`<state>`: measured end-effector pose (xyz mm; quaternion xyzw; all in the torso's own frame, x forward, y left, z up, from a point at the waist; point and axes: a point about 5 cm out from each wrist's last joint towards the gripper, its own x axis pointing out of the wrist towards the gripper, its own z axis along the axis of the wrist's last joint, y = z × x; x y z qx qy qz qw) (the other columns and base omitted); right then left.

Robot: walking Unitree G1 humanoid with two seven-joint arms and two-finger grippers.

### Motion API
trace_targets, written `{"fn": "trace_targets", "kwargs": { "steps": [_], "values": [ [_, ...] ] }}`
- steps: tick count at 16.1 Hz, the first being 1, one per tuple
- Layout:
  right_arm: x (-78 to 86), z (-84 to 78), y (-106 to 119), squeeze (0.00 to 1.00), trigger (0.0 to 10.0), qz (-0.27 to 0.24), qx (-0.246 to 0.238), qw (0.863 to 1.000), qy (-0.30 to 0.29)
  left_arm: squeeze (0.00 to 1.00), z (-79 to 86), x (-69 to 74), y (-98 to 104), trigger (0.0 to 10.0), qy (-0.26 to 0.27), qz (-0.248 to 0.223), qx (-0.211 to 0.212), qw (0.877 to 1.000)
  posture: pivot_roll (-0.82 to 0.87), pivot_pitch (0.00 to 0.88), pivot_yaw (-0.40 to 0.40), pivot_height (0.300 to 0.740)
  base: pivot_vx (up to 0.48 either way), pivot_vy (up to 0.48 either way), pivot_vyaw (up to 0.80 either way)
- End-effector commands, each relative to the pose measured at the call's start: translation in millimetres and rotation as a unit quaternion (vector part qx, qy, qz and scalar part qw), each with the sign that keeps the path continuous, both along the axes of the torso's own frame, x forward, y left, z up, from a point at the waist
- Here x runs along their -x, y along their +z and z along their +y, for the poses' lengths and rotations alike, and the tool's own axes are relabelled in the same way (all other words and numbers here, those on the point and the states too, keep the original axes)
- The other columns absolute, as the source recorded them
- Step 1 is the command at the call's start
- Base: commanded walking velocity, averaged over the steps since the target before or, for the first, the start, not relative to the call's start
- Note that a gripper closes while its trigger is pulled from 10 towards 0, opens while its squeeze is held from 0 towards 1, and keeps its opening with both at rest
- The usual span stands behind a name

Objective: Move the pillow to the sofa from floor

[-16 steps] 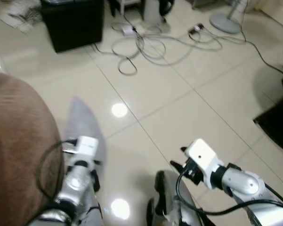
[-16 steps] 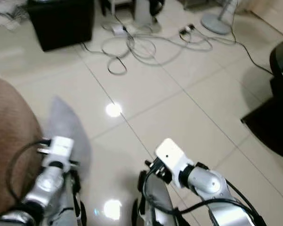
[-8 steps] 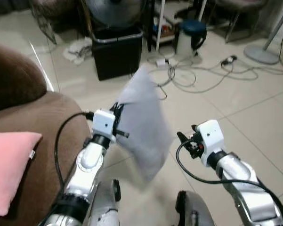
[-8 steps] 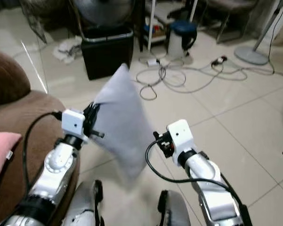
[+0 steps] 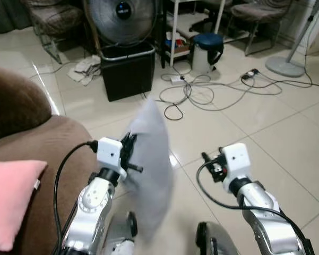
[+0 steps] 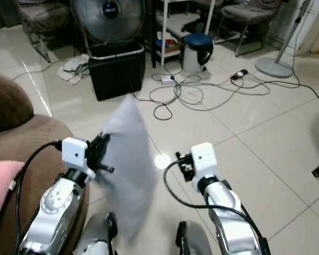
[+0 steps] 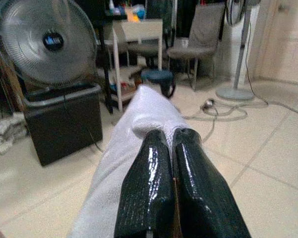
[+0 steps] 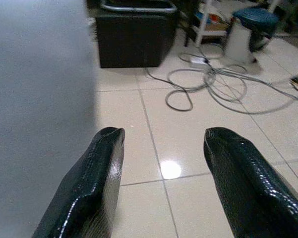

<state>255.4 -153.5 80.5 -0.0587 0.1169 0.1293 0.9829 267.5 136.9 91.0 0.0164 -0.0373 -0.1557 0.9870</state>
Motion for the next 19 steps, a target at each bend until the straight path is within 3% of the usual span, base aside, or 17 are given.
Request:
{"fn": "trace_targets", "kwargs": {
  "steps": [1, 2, 6, 11, 13, 15, 19],
  "values": [
    [-5.3, -0.8, 2.4, 0.00, 10.0, -0.013, -0.006, 1.000, -0.010, 0.00, -2.0, -3.6, 19.9, 9.4, -0.005, -0.035, 0.013, 0.999, 0.08, 0.000, 0.013, 0.687, 0.000, 0.000, 0.00],
    [-8.4, 1.8, 2.3, 0.00, 10.0, -0.017, -0.007, 1.000, -0.008, 0.00, -2.8, -3.3, 16.4, 10.0, -0.008, -0.023, 0.013, 1.000, 0.08, 0.000, 0.013, 0.697, 0.000, 0.000, 0.00],
    [-14.9, 7.4, 1.5, 0.00, 10.0, -0.024, -0.004, 1.000, 0.000, 0.00, 0.2, -3.1, 11.4, 10.0, 0.012, -0.002, -0.004, 1.000, 0.07, 0.000, 0.020, 0.740, 0.000, 0.000, 0.00],
    [-16.7, 7.6, -0.5, 0.00, 10.0, -0.029, -0.008, 1.000, -0.007, 0.00, -0.3, 2.0, 11.1, 10.0, 0.024, 0.003, -0.005, 1.000, 0.08, 0.000, 0.024, 0.740, 0.000, 0.000, 0.00],
    [-18.0, 8.2, -0.4, 0.00, 10.0, -0.030, -0.007, 1.000, -0.005, 0.00, -1.1, 1.3, 8.6, 10.0, 0.026, 0.009, -0.019, 0.999, 0.08, 0.000, 0.020, 0.740, 0.000, 0.000, 0.00],
    [-23.8, 7.2, 6.1, 0.00, 10.0, -0.045, -0.011, 0.999, -0.017, 0.00, 8.2, -4.7, 10.7, 10.0, 0.060, 0.005, -0.019, 0.998, 0.07, 0.000, 0.034, 0.740, 0.000, 0.000, 0.00],
    [-27.8, 4.1, 11.2, 0.00, 10.0, -0.063, -0.002, 0.997, -0.040, 0.00, 4.9, -6.9, 13.7, 10.0, 0.046, -0.004, -0.037, 0.998, 0.05, 0.000, 0.050, 0.740, 0.000, -0.071, 0.00]
  ]
}}
